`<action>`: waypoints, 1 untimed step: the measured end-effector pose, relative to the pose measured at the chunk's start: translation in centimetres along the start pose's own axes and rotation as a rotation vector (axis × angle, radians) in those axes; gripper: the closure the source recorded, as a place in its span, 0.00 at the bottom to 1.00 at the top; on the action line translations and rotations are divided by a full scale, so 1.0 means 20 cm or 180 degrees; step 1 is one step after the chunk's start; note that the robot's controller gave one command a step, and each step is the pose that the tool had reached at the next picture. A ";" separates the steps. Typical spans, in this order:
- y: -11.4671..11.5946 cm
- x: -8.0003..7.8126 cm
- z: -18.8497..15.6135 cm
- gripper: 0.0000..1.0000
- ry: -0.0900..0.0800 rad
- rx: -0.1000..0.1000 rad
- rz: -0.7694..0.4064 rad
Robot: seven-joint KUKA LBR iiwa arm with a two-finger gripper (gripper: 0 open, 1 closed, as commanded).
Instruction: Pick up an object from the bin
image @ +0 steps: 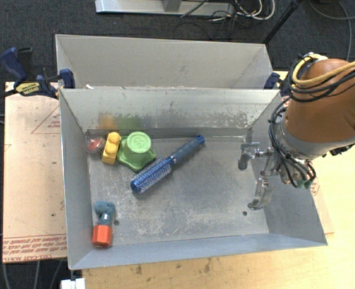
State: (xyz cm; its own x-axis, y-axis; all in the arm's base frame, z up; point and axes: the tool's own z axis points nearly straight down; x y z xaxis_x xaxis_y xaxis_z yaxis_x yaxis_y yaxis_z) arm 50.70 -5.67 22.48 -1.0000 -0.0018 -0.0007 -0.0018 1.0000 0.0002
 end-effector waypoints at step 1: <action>0.31 -0.41 -0.49 0.00 -0.0037 -0.0001 -0.0802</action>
Offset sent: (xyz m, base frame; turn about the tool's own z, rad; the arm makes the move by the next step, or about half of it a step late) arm 0.0787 0.0587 0.0952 -0.2505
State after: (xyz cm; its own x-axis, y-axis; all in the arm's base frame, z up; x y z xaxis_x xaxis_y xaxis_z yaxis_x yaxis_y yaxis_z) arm 58.86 0.46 32.29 -0.9679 -0.2511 -0.0122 -0.2511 0.9680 -0.0011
